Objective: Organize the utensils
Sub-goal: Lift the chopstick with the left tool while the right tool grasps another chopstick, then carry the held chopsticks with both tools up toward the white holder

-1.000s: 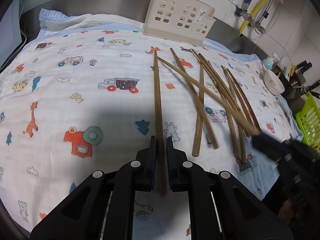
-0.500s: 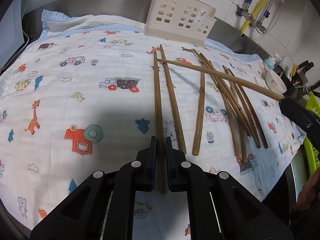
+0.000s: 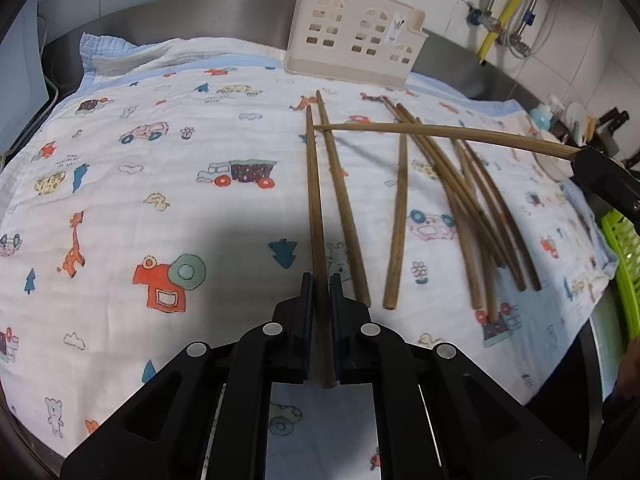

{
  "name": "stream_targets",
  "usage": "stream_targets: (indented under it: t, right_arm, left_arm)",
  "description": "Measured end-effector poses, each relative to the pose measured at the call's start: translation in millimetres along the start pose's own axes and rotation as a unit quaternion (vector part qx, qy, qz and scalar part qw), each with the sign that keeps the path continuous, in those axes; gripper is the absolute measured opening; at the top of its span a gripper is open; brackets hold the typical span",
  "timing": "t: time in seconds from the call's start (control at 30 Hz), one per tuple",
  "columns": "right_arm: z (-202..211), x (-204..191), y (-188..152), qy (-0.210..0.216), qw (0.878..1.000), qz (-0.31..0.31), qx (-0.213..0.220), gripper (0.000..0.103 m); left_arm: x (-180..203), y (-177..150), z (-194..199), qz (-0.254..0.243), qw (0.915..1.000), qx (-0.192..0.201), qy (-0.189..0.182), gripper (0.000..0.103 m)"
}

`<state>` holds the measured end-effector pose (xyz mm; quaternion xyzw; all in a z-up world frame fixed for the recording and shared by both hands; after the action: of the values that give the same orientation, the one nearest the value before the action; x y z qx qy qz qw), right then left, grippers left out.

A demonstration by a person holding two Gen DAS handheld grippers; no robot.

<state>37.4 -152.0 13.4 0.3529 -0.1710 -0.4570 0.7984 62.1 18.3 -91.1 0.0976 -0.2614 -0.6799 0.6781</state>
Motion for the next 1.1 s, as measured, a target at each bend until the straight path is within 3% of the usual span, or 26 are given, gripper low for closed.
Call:
stream_targets:
  t: [0.3, 0.63, 0.67, 0.87, 1.0, 1.1]
  right_arm:
    - [26, 14, 30, 0.005, 1.000, 0.015, 0.026, 0.007]
    - [41, 29, 68, 0.023, 0.999, 0.027, 0.041, 0.007]
    - [42, 30, 72, 0.023, 0.999, 0.029, 0.040, 0.007]
    - [44, 36, 88, 0.016, 0.998, 0.037, 0.043, 0.007]
    - [45, 38, 88, 0.015, 0.998, 0.039, 0.045, 0.007]
    - [46, 38, 87, 0.014, 0.998, 0.041, 0.047, 0.007]
  left_arm:
    - [-3, 15, 47, -0.007, 0.9971, 0.068, -0.033, 0.006]
    - [-1, 51, 79, -0.040, 0.9910, 0.125, -0.026, 0.005]
    - [-1, 54, 80, -0.042, 0.9906, 0.128, -0.024, 0.000]
    - [4, 71, 74, -0.062, 0.9894, 0.129, -0.020, 0.000]
    - [-1, 68, 62, -0.051, 0.9937, 0.098, -0.021, 0.000]
    - [-5, 53, 51, -0.048, 0.9965, 0.066, -0.016, 0.009]
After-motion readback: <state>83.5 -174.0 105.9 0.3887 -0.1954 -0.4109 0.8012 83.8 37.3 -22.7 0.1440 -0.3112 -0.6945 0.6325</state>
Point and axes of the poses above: each gripper's, at about its wrist camera, not at the fingertips, and z roughly against the way its jaws point, x to its right, y to its top, the point moved 1 cm from there along -z, roughly the way its jaws point, and after that the axes turned 8 degrees about -x, right-handed, at the moved point
